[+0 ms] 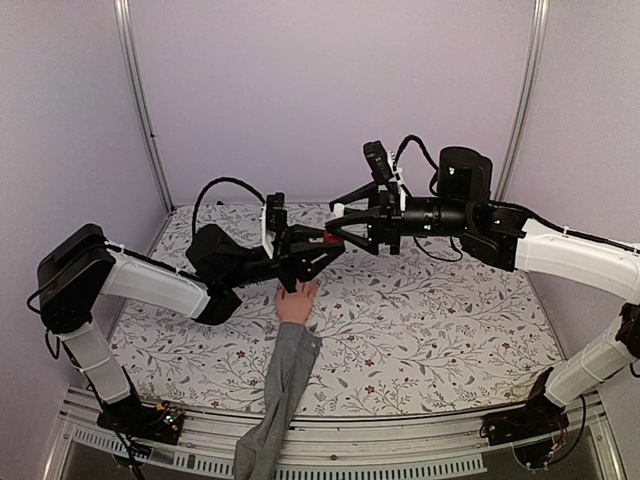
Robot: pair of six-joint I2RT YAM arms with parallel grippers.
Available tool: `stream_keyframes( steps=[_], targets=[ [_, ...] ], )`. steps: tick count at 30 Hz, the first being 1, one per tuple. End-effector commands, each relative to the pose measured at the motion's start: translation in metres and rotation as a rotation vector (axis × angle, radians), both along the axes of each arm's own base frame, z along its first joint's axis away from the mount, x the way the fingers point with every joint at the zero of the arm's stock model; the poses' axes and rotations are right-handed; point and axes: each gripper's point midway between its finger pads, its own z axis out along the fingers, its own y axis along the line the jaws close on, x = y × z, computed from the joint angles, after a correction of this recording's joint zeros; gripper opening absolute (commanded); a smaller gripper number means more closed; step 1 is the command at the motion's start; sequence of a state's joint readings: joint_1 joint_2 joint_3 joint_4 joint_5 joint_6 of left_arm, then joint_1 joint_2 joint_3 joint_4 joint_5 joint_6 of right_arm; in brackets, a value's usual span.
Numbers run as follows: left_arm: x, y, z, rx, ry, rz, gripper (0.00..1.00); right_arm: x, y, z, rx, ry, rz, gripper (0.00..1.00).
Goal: Paint the nails
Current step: Unscrew the nail polish bottle.
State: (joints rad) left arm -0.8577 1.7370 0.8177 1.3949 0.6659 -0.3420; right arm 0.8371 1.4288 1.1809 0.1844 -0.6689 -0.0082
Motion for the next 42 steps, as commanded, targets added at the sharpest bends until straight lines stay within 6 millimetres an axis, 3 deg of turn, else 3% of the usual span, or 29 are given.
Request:
stream_keyframes(
  steps=[1, 9, 17, 19, 27, 42],
  targets=[
    [0.042, 0.006, 0.006, 0.005, -0.006, 0.332, 0.00, 0.049, -0.017, 0.009, 0.041, 0.127, -0.310, 0.57],
    [0.065, -0.003, -0.005, 0.065, 0.005, 0.533, 0.00, 0.077, -0.018, -0.002, 0.060, 0.248, -0.446, 0.54],
    [0.079, -0.003, -0.009, 0.089, 0.029, 0.657, 0.00, 0.089, -0.012, -0.013, 0.043, 0.298, -0.478, 0.46],
    [0.082, -0.003, -0.009, 0.098, 0.025, 0.679, 0.00, 0.090, -0.010, -0.015, 0.042, 0.310, -0.478, 0.40],
    [0.091, -0.006, -0.017, 0.156, 0.006, 0.759, 0.00, 0.083, -0.003, -0.015, 0.047, 0.325, -0.423, 0.00],
    [0.067, -0.021, -0.010, 0.137, 0.013, 0.511, 0.00, 0.057, 0.001, -0.005, 0.055, 0.199, -0.276, 0.00]
  ],
)
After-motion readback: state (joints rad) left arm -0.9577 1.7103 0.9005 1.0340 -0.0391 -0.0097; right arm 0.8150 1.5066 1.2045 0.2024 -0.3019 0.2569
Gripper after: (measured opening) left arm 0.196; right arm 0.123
